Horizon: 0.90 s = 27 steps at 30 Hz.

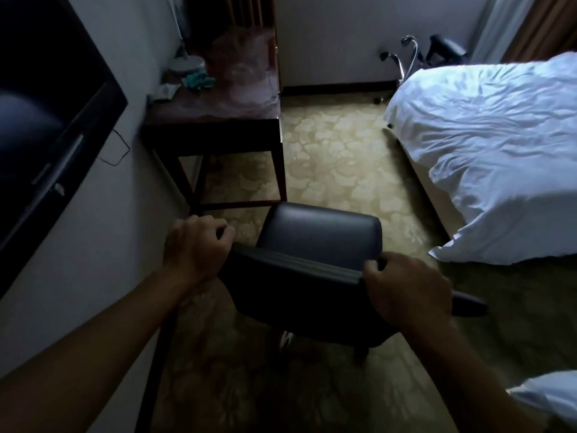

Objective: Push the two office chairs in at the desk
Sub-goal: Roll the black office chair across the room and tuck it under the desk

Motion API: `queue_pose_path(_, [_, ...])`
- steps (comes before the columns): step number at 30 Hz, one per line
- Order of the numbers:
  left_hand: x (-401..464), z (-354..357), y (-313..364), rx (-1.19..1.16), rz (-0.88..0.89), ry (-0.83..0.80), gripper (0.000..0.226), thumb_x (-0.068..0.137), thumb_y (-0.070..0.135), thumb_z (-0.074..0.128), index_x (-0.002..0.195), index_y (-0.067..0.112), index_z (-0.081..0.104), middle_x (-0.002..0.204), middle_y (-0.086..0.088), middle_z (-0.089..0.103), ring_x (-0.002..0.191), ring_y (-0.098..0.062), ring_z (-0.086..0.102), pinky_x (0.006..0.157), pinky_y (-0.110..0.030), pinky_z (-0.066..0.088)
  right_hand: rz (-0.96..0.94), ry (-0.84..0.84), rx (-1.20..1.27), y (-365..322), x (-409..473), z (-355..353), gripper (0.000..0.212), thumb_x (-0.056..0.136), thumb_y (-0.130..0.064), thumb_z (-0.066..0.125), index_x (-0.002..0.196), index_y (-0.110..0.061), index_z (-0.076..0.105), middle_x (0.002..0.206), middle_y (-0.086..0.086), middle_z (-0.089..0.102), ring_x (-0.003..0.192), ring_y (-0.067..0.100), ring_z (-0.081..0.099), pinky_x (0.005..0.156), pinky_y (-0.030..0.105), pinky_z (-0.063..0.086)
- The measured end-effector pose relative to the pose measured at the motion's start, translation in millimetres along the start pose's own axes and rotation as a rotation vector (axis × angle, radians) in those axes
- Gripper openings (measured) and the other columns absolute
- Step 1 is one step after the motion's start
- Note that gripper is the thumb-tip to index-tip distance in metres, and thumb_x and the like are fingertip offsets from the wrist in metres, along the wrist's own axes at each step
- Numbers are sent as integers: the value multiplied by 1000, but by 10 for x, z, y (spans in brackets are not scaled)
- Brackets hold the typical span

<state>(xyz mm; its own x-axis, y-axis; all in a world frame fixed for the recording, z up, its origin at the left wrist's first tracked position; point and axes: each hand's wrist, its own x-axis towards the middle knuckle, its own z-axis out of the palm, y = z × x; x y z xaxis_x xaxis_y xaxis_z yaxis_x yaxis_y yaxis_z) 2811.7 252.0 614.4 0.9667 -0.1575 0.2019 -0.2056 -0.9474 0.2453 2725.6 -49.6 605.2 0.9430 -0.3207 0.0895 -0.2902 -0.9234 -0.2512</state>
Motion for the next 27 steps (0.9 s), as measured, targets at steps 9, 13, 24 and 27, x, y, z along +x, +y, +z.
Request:
queue_pose_path(9, [1435, 326, 195, 53, 18, -34, 50, 84, 44, 29, 77, 15, 69, 92, -11, 69, 90, -33, 58, 85, -39, 38, 87, -45, 39, -49, 1414, 80, 33, 84, -35, 43, 55, -20, 50, 55, -9, 41, 60, 23, 46, 63, 35, 37])
queue_pose_path(13, [1942, 519, 370, 73, -11, -15, 48, 83, 43, 30, 79, 16, 70, 93, -10, 70, 91, -32, 60, 85, -38, 38, 66, -34, 49, 98, 2000, 116, 35, 80, -41, 37, 54, -21, 50, 60, -1, 51, 64, 27, 55, 61, 35, 41])
queue_pose_path(24, [2925, 1206, 1845, 136, -227, -34, 48, 80, 42, 24, 78, 20, 67, 92, -10, 69, 88, -32, 58, 76, -39, 35, -192, 3, -53, 1368, 4187, -18, 38, 71, -45, 31, 67, -19, 58, 76, 7, 66, 76, 31, 59, 60, 35, 31])
queue_pose_path(27, [3153, 1361, 2357, 128, -282, -21, 47, 81, 43, 26, 74, 19, 66, 89, -12, 68, 86, -34, 59, 71, -38, 32, -268, -63, -30, 1747, 4759, -126, 38, 72, -43, 33, 69, -17, 60, 80, 9, 68, 77, 31, 59, 62, 36, 36])
